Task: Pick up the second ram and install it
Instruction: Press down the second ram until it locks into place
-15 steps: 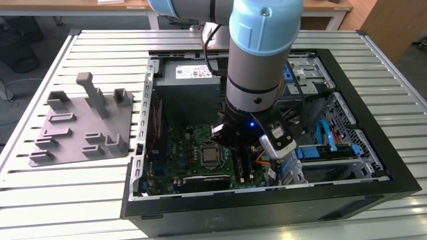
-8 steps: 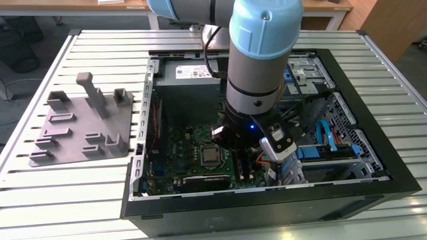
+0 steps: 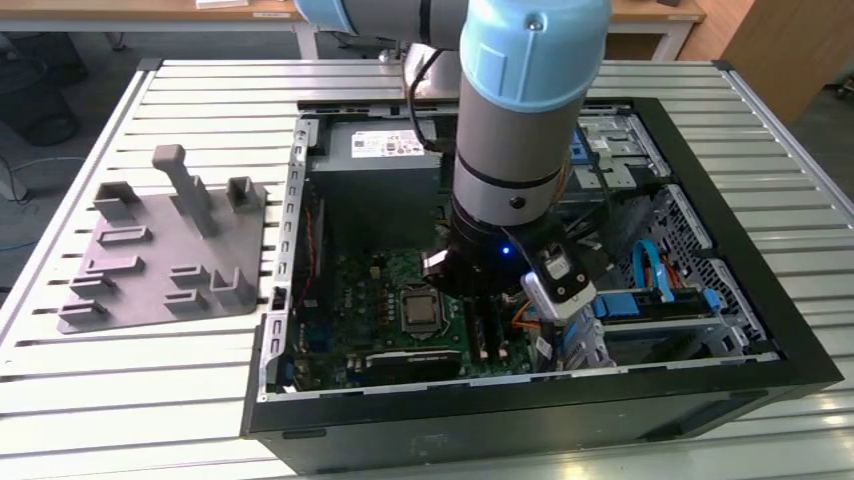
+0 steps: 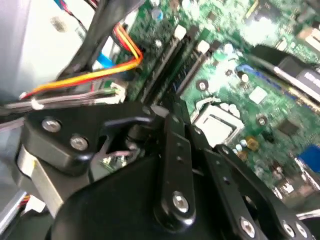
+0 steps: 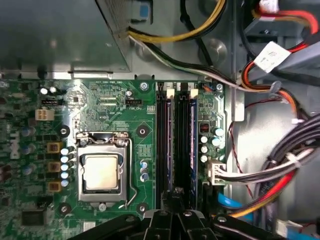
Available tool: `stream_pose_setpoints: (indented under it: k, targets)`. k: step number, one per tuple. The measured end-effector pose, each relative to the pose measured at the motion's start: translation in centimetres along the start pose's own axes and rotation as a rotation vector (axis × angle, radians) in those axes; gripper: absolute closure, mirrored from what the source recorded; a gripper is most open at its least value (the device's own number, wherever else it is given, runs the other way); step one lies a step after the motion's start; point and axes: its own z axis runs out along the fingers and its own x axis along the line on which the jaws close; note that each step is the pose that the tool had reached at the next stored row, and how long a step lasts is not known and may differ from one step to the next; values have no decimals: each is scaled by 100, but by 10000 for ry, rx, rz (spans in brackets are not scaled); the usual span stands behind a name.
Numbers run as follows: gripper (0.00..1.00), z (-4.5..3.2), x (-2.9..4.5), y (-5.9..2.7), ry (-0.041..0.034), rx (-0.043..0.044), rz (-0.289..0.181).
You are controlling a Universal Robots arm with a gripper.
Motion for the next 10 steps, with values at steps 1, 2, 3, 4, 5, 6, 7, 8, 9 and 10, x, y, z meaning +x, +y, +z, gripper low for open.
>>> stream_pose_setpoints:
  k: [1,2,3,4,5,6,7,8,9,10]
  targets:
    - [90,-32,-1,-1,0,0,0]
    - [90,-53,-2,5,-1,-1,-1]
    - [90,-60,-3,27,-2,-2,0]
    - [90,-64,-2,113,-1,1,0]
    - [90,-65,-1,207,0,2,1]
    - [90,-66,-1,296,0,2,0]
    - [90,-66,-1,336,0,2,0]
    - [90,-67,-1,365,0,1,1]
    - [90,-71,-1,380,-1,-1,0]
    - [90,-92,-2,382,0,2,0]
